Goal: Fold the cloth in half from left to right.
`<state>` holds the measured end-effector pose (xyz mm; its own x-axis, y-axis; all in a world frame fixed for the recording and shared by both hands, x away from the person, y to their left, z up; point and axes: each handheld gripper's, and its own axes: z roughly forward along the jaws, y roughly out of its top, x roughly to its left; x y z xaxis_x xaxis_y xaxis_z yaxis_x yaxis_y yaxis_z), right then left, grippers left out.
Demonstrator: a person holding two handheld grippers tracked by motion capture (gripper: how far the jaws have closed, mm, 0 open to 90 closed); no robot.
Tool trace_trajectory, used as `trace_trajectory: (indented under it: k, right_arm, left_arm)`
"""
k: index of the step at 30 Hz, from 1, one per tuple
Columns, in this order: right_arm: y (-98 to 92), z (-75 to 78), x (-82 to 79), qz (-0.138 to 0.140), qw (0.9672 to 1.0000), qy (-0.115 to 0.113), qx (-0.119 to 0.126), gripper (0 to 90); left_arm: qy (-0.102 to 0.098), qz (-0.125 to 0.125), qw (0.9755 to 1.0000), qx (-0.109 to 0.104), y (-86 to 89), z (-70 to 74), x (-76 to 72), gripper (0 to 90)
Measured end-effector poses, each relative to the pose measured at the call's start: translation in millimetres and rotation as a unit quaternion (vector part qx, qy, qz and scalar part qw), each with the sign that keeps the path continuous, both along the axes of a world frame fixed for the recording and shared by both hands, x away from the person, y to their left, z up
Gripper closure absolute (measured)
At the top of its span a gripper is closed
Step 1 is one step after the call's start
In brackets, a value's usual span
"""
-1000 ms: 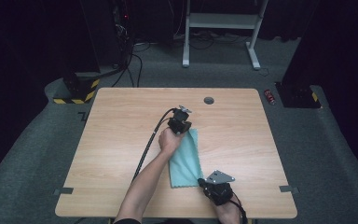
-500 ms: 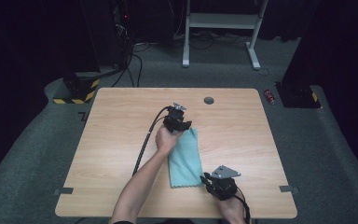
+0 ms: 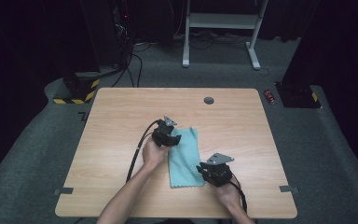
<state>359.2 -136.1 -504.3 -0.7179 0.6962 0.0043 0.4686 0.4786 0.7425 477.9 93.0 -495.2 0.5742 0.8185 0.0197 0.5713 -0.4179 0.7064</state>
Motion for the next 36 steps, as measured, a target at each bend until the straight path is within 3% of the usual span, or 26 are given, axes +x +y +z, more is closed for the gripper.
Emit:
trace_trajectory:
  k: [4,6,7,11,16,19,20,21,24,27,30,32,36]
  right_arm:
    - [8.8,-3.9,8.9,0.005,0.9999,0.003,-0.009,75.5]
    - [10.9,-5.3,13.0,0.005,0.9999,0.004,-0.010,75.6]
    - [11.5,-7.0,16.8,0.007,0.9998,0.009,-0.017,75.6]
    - [9.8,-10.2,21.7,0.005,0.9996,0.017,-0.023,76.2]
    - [8.7,-11.8,24.0,0.006,0.9995,0.022,-0.024,77.5]
    - [8.1,-11.8,24.5,0.004,0.9994,0.026,-0.020,77.8]
    - [8.1,-11.8,24.5,0.004,0.9994,0.026,-0.020,77.8]
    - [8.3,-11.9,24.2,0.005,0.9995,0.024,-0.022,77.7]
    - [8.3,-12.0,23.9,0.006,0.9995,0.022,-0.023,77.7]
    - [7.9,-12.1,24.2,0.007,0.9995,0.022,-0.023,77.8]
    - [8.3,-12.0,23.9,0.008,0.9994,0.020,-0.026,77.8]
    - [8.8,-12.1,23.4,0.007,0.9995,0.019,-0.026,77.8]
    - [8.9,-11.9,23.5,0.008,0.9994,0.019,-0.028,77.8]
  left_arm:
    - [-0.001,-0.002,1.0000,-0.001,3.6,-2.6,-11.5,47.7]
    - [-0.004,-0.002,1.0000,0.007,5.4,-3.1,-16.9,47.3]
    - [-0.012,-0.002,0.9997,0.022,6.7,-4.9,-22.8,47.1]
    - [-0.007,-0.005,0.9991,0.042,11.5,-9.4,-27.6,46.7]
    - [0.001,0.012,0.9993,0.035,19.7,-14.2,-28.6,46.4]
    - [-0.009,0.002,1.0000,-0.001,21.6,-6.2,-42.2,46.3]
    - [-0.009,0.002,1.0000,-0.001,21.6,-6.2,-42.2,46.0]
    - [-0.003,-0.017,0.9997,-0.017,20.0,-4.8,-53.2,45.3]
    - [0.000,-0.029,0.9995,-0.011,16.3,-7.6,-60.6,44.0]
    - [0.013,-0.032,0.9993,0.015,13.2,-18.3,-66.2,43.8]
    - [0.015,-0.024,0.9996,0.005,18.9,-19.4,-68.6,43.4]
    - [0.006,-0.024,0.9994,0.023,20.6,-17.5,-73.0,43.4]
    - [0.000,-0.033,0.9994,0.009,21.2,-12.6,-86.6,42.8]
